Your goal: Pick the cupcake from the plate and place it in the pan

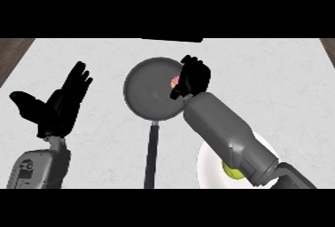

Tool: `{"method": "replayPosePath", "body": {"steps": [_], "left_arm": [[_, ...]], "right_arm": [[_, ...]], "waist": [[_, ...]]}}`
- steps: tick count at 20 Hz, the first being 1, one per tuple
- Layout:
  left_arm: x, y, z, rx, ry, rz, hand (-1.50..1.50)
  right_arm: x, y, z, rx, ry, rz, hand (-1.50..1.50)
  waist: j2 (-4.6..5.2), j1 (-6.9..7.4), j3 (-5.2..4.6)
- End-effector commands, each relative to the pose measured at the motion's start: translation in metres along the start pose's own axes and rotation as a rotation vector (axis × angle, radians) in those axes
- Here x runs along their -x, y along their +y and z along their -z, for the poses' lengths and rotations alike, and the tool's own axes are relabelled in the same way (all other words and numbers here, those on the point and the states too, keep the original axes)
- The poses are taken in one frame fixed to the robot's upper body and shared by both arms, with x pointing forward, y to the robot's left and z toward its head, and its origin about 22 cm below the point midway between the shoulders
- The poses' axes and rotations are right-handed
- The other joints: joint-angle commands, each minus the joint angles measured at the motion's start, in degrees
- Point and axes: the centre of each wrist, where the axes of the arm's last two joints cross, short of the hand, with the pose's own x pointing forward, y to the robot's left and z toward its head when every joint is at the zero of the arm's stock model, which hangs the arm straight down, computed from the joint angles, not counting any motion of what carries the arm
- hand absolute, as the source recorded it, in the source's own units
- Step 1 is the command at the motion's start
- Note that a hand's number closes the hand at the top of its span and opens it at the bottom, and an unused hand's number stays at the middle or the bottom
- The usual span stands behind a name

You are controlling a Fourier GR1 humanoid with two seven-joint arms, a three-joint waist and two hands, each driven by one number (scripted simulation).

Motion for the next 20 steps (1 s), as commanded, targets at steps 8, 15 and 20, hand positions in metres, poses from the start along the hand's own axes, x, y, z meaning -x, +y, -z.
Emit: {"method": "replayPosePath", "body": {"steps": [8, 15, 20], "left_arm": [[0.012, 0.01, -0.002, -0.067, 0.01, -0.004, 0.0], [0.007, 0.023, -0.013, -0.095, 0.045, -0.006, 0.0], [0.016, 0.029, -0.018, -0.125, 0.046, -0.013, 0.0]], "right_arm": [[0.004, -0.007, 0.002, 0.124, -0.045, 0.425, -1.5], [0.036, -0.006, -0.031, 0.146, -0.063, 0.725, -1.5], [0.088, -0.023, -0.076, 0.067, -0.136, 0.886, -1.5]], "waist": [[-0.64, -2.84, 0.04], [-1.49, -5.08, 0.05], [-1.82, -6.8, 0.08]]}}
